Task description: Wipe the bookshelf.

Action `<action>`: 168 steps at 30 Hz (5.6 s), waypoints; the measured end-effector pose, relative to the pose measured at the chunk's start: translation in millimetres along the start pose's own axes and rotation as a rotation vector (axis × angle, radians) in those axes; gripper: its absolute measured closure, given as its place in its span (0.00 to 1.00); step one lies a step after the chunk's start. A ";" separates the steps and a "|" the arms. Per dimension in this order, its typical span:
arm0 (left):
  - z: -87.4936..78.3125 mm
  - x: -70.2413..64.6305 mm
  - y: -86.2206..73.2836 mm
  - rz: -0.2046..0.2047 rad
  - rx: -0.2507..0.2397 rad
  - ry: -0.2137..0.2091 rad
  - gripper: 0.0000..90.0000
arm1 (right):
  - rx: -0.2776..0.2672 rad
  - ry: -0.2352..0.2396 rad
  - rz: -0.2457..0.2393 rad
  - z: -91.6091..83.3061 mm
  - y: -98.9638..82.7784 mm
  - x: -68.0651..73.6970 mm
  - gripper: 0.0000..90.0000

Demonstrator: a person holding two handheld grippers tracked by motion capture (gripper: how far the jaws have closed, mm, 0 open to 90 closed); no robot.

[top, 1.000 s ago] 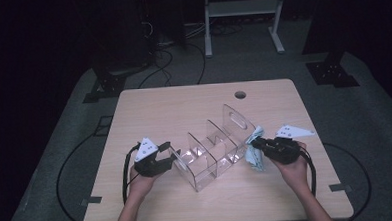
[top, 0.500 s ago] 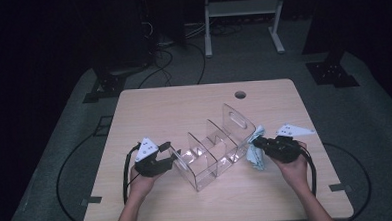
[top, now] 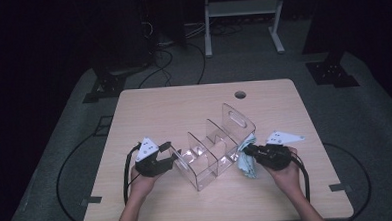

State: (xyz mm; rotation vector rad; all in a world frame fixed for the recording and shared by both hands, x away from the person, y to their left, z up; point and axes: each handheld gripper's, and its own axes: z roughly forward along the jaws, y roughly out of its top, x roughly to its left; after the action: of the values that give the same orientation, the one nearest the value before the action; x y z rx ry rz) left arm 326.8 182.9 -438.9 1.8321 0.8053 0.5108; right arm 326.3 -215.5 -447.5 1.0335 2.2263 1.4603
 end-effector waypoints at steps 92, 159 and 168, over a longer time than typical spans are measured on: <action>1.7 -7.6 0.0 -0.014 -0.012 -0.011 0.51 | 0.040 0.092 -0.057 16.8 1.4 55.1 0.88; 3.9 -11.3 1.9 -0.015 -0.007 -0.013 0.51 | 0.051 0.244 -0.110 19.8 9.2 103.0 0.88; 4.7 -11.7 2.5 -0.014 -0.006 -0.021 0.51 | 0.026 0.146 -0.045 9.3 12.8 69.4 0.88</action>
State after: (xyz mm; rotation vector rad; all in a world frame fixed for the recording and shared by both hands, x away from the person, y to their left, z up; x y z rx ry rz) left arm 322.6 170.8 -438.2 1.8222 0.8015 0.4838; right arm 288.1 -157.8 -430.4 0.9042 2.3584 1.5368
